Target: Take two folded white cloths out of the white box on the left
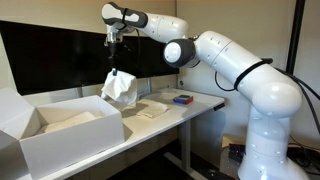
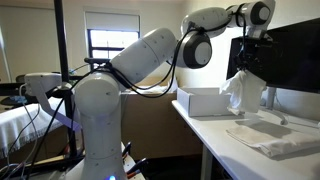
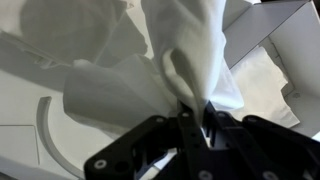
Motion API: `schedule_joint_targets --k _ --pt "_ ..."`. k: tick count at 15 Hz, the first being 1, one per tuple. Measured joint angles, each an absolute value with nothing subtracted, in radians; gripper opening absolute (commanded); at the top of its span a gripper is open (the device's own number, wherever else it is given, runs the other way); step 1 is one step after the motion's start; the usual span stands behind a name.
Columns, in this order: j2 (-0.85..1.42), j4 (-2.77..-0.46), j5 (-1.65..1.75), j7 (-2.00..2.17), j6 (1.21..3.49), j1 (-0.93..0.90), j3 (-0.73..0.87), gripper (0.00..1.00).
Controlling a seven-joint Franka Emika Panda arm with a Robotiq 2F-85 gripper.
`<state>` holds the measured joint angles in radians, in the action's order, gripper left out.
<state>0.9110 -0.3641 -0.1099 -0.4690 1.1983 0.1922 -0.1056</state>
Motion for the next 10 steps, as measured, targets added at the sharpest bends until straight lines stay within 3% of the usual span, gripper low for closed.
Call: schedule_joint_targets --k 10 --pt "0.958 -0.365 -0.110 -0.503 1.198 0.212 -0.098 0.06"
